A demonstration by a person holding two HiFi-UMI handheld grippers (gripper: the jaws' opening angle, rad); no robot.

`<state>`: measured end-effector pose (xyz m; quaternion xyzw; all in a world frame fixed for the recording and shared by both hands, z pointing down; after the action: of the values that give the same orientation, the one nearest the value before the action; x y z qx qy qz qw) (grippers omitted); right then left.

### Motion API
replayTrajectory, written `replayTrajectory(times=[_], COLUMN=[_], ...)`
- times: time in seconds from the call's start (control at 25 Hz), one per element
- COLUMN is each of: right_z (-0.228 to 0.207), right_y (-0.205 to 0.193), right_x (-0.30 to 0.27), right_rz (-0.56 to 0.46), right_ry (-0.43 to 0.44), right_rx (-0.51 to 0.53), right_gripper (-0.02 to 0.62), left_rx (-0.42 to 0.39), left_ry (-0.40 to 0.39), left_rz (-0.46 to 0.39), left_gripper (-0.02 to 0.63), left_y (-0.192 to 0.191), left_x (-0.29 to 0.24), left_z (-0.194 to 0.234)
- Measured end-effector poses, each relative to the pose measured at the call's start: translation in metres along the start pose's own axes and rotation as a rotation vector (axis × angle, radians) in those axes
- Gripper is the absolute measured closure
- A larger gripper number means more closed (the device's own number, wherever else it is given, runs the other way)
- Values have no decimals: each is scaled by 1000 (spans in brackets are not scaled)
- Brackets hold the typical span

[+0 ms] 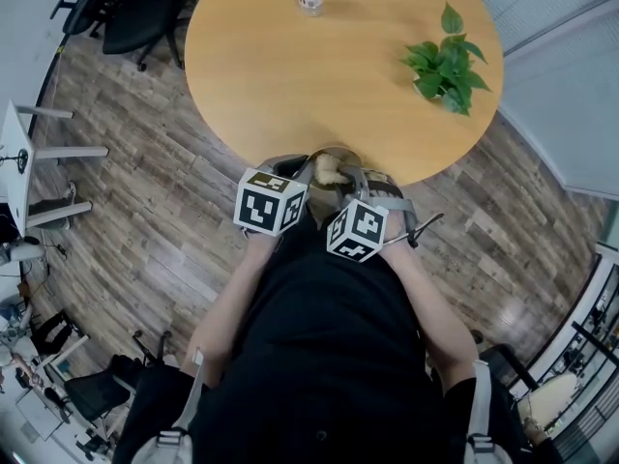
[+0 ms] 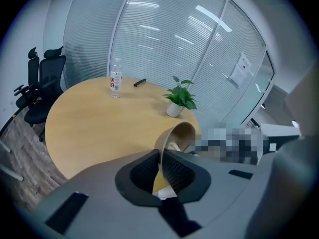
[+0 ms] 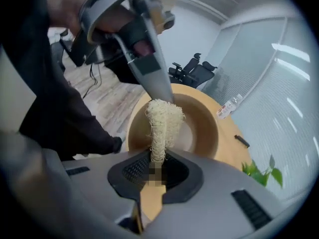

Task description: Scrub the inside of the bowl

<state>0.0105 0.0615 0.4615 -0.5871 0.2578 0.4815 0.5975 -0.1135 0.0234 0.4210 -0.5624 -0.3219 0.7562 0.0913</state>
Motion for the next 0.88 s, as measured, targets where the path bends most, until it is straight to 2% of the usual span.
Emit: replayTrajectory(times=[0.2, 0.36, 0.52, 0.72, 0.88], right_z=[-1, -7, -8, -11, -15], right_y=[-5, -2, -7, -7, -2], right_x=[-4, 2, 5, 9, 10], right_rz=[133, 122, 148, 181, 158], right_ry=[-156, -283, -348, -410, -407], right_rx=[250, 380, 481, 467, 367], right_gripper=[554, 554, 554, 554, 554], left_rx=[-19, -2, 35, 82, 80], left_ry=[-23, -40, -72, -131, -156], left_rz=[19, 29, 32, 30, -5], left_gripper=[572, 571, 571, 572, 571], left_y=[-1, 0, -1, -1, -1], left_x=[-1, -4, -5, -5, 0], left_z=[-6, -7, -9, -11, -14])
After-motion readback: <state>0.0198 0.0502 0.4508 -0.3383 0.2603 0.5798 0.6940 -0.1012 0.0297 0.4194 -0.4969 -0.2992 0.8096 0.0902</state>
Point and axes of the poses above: the fingertips, and each gripper's own axes: x backward along the fingers, z to its left, y out of its top, the point moved 9 cm from there along x, backward along the fingers, and after that the axes turned 11 degrees about y, right-handed, at the moved point
